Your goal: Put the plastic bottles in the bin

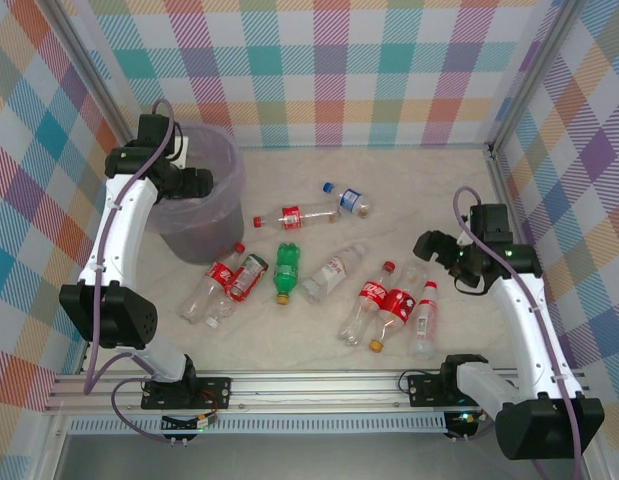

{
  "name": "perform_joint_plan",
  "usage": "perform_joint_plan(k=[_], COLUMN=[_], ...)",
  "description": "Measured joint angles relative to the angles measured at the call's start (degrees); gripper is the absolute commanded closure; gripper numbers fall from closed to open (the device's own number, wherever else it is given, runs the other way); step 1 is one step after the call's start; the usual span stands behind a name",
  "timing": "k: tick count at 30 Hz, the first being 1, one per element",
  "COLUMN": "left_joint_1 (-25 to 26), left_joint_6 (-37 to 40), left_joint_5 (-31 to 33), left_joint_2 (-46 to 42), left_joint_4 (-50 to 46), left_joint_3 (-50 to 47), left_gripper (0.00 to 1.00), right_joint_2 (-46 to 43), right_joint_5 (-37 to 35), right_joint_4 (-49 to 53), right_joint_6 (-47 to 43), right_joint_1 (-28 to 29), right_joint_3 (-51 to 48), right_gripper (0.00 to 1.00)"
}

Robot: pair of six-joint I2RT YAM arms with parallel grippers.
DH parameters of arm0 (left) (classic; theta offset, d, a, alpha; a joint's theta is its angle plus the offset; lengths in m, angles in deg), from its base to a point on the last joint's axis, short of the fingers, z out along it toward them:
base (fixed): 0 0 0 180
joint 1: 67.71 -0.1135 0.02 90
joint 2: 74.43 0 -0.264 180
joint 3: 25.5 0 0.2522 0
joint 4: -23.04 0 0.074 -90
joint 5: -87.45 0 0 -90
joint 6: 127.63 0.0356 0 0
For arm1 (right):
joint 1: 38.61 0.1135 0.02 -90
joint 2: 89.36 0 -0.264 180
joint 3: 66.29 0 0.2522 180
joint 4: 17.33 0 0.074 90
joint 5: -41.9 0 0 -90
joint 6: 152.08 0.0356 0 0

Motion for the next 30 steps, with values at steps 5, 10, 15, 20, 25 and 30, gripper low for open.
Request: perform_joint_plan(k=[5, 10, 15, 20, 25, 30], left_joint_1=[0.0, 0.0, 1.5, 11.3, 24.9, 32.7], left_joint_6=[0.8, 1.2, 1.2, -0.6, -6.1, -12.4], left_joint_5=[0.0, 0.0, 1.7, 4.1, 3.6, 2.4], left_joint_2=[0.0, -1.2, -6.4, -14.6, -22.7, -22.8], left_joint_4=[-0.2, -0.1, 0.3, 2.7, 8.8, 15.4], left_joint_3=[1.7, 4.9, 8.1, 8.2, -4.3, -17.6], left_gripper=[0.00, 0.00, 0.01, 0.03, 0.04, 0.04], right_joint_2=[1.6, 3.3, 8.8, 14.8, 16.9, 17.6], right_joint_5=[-1.9, -3.8, -5.1, -4.8, -3.9, -3.0], right_joint_4=[4.6, 4.9, 4.0, 0.8, -2.3, -5.4], right_joint_6=[1.6, 3.1, 4.0, 4.9, 6.5, 7.2], right_joint_1=[0.3, 0.3, 0.3, 0.3, 0.7, 1.0], right_joint_3=[-5.0, -5.1, -5.5, -7.3, -9.6, -10.4], right_gripper=[0.21, 0.30, 0.36, 0.38, 0.33, 0.30])
